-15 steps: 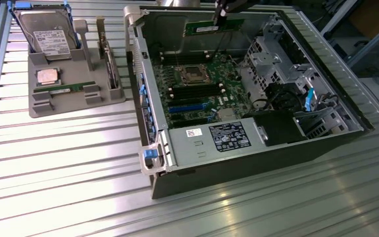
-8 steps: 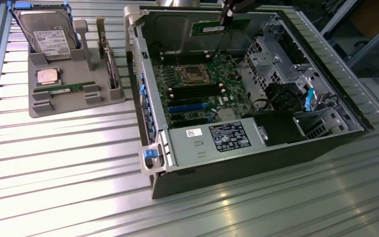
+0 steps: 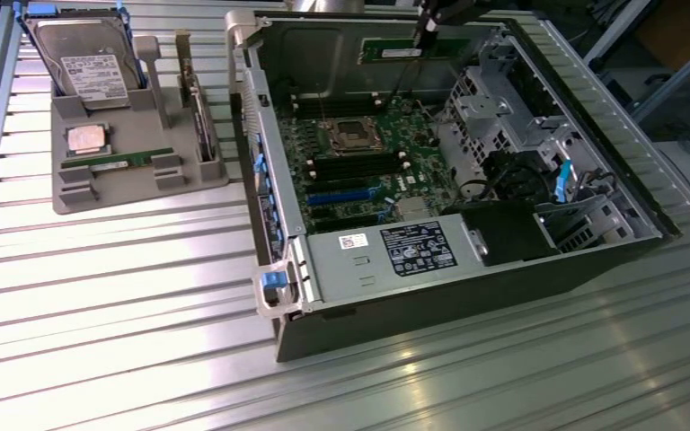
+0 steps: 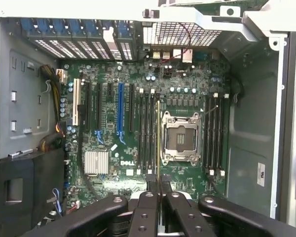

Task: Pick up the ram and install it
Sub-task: 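Pick up the ram and move it above insertion slot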

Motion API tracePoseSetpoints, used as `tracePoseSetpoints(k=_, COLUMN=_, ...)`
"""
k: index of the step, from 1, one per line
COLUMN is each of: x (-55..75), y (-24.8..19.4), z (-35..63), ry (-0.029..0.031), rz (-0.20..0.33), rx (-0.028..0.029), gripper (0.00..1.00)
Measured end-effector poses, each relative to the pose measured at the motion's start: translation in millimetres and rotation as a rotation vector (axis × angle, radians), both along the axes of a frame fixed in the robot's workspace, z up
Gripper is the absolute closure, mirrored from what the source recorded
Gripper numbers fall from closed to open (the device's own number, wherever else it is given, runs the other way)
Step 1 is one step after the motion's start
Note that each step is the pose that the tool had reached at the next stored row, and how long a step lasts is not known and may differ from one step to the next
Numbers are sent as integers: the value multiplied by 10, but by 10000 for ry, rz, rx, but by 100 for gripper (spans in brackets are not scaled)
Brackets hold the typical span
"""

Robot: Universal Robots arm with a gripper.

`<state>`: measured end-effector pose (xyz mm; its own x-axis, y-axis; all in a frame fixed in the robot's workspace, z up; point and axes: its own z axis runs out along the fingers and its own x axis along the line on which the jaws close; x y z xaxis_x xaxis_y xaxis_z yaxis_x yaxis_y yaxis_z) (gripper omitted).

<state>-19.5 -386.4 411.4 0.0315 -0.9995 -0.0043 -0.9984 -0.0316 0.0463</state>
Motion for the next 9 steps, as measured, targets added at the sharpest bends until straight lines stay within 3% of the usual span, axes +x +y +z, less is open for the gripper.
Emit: tracePoseSetpoints(k=9, x=8, y=0, z=0, ry=0, rz=-10, rx=1, gripper=88)
